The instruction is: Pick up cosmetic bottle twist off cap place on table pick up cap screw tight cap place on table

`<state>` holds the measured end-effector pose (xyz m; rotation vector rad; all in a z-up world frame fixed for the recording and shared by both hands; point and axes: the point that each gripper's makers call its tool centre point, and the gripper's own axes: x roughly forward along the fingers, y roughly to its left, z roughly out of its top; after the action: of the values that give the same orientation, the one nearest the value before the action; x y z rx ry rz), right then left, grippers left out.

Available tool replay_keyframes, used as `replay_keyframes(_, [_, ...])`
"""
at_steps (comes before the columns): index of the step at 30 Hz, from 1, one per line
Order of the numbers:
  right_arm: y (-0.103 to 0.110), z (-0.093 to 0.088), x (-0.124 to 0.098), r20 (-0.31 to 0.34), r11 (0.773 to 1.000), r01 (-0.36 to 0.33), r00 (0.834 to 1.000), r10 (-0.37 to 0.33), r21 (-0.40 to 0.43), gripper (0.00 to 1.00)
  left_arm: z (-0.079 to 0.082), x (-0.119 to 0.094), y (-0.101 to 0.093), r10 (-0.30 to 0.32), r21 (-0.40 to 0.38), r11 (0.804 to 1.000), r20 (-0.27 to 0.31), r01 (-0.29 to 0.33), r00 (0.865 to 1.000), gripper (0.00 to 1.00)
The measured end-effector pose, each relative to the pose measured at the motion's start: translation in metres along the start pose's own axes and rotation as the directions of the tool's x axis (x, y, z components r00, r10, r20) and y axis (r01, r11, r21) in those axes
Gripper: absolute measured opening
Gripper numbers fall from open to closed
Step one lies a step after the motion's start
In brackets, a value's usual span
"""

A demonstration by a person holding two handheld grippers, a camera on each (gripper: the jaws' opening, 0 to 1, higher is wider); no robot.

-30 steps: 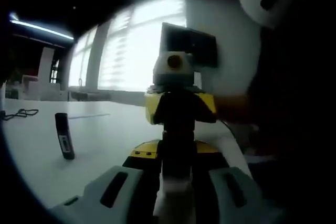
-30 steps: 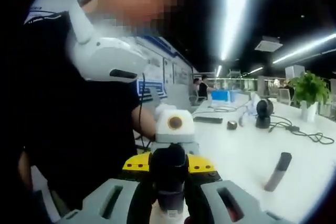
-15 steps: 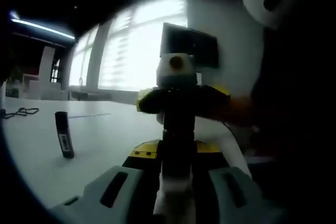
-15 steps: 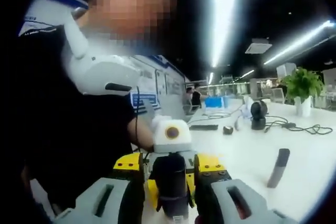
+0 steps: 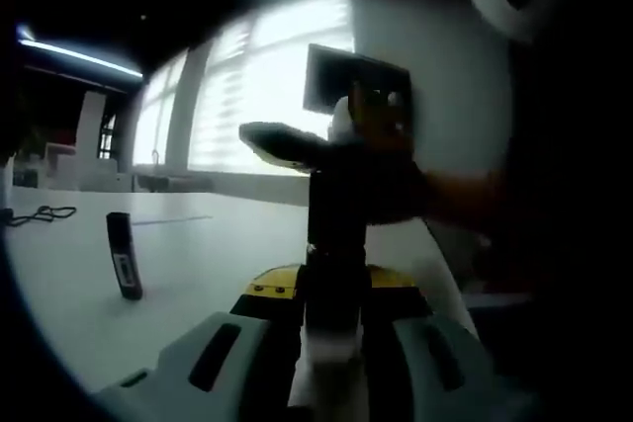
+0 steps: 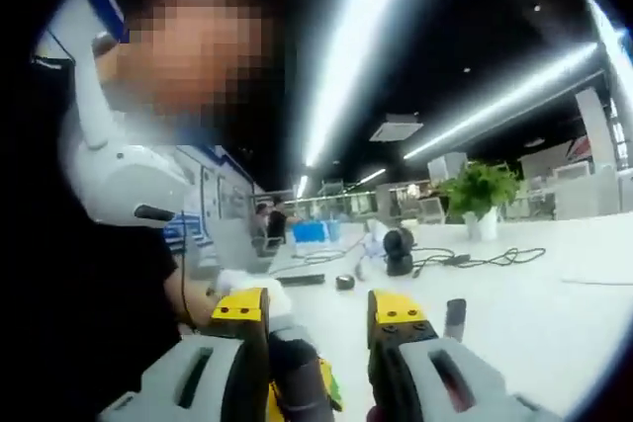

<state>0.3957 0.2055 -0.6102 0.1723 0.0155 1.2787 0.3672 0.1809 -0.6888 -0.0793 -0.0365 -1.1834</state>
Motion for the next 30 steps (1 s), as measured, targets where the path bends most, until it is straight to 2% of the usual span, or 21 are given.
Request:
replay_keyframes(3, [0.032, 0.009, 0.024, 0.043, 0.998, 0.056, 0.997, -0.058, 0.034, 0.33, 0.0, 0.0, 0.0, 0.003, 0.0, 1.0, 0.0, -0.003, 1.0, 0.12])
replay_keyframes(4, [0.025, 0.011, 0.012, 0.058, 0.996, 0.073, 0.995, -0.075, 0.043, 0.33, 0.0, 0.0, 0.0, 0.005, 0.002, 1.0, 0.001, -0.005, 1.0, 0.12])
replay_keyframes(8, [0.027, 0.016, 0.01, 0.076, 0.973, 0.229, 0.971, -0.227, -0.008, 0.29, 0.001, -0.001, 0.0, 0.008, 0.011, 1.0, 0.001, -0.008, 1.0, 0.12])
replay_keyframes(10, [0.025, 0.012, 0.011, 0.074, 0.951, 0.31, 0.948, -0.308, -0.015, 0.29, 0.001, -0.001, 0.0, 0.007, 0.015, 1.0, 0.0, -0.007, 1.0, 0.12])
replay_keyframes(12, [0.013, 0.005, -0.003, 0.065, 0.915, 0.401, 0.915, -0.398, -0.036, 0.3, 0.001, -0.001, 0.0, 0.007, 0.013, 1.0, 0.0, -0.007, 1.0, 0.12])
replay_keyframes(13, [0.011, 0.004, -0.005, 0.06, 0.907, 0.418, 0.908, -0.415, -0.053, 0.3, 0.001, -0.001, 0.0, 0.008, 0.013, 1.0, 0.0, -0.008, 1.0, 0.12])
replay_keyframes(15, [0.007, 0.002, -0.012, 0.073, 0.885, 0.466, 0.883, -0.464, -0.014, 0.31, 0.001, -0.001, 0.0, 0.01, 0.011, 1.0, 0.0, -0.01, 1.0, 0.12])
replay_keyframes(18, [0.002, 0.001, -0.023, 0.089, 0.836, 0.549, 0.832, -0.547, 0.005, 0.3, 0.001, -0.001, 0.0, 0.012, 0.009, 1.0, 0.001, -0.012, 1.0, 0.12])
replay_keyframes(19, [0.003, 0.002, -0.024, 0.101, 0.834, 0.552, 0.829, -0.55, 0.009, 0.3, 0.001, -0.001, 0.0, 0.012, 0.009, 1.0, 0.001, -0.012, 1.0, 0.12])
replay_keyframes(20, [0.006, -0.002, -0.023, 0.085, 0.824, 0.566, 0.821, -0.564, -0.007, 0.3, 0.001, -0.001, 0.0, 0.012, 0.009, 1.0, 0.001, -0.012, 1.0, 0.12])
replay_keyframes(21, [0.005, -0.005, -0.025, 0.083, 0.801, 0.597, 0.801, -0.593, -0.039, 0.3, 0.001, -0.001, 0.0, 0.013, 0.011, 1.0, 0.002, -0.013, 1.0, 0.12])
replay_keyframes(22, [0.007, -0.009, -0.024, 0.071, 0.793, 0.607, 0.794, -0.604, -0.045, 0.3, 0.001, -0.001, 0.0, 0.013, 0.011, 1.0, 0.002, -0.013, 1.0, 0.12])
replay_keyframes(23, [0.01, -0.011, -0.02, 0.07, 0.796, 0.604, 0.796, -0.601, -0.047, 0.3, 0.001, -0.001, 0.0, 0.013, 0.011, 1.0, 0.002, -0.013, 1.0, 0.12])
replay_keyframes(25, [0.011, -0.017, -0.019, 0.051, 0.786, 0.615, 0.788, -0.613, -0.059, 0.3, 0.001, -0.001, 0.0, 0.013, 0.012, 1.0, 0.002, -0.014, 1.0, 0.12])
replay_keyframes(30, [0.01, -0.025, -0.017, 0.031, 0.742, 0.66, 0.75, -0.661, -0.118, 0.3, 0.001, -0.001, 0.0, 0.015, 0.013, 1.0, 0.001, -0.015, 1.0, 0.12])
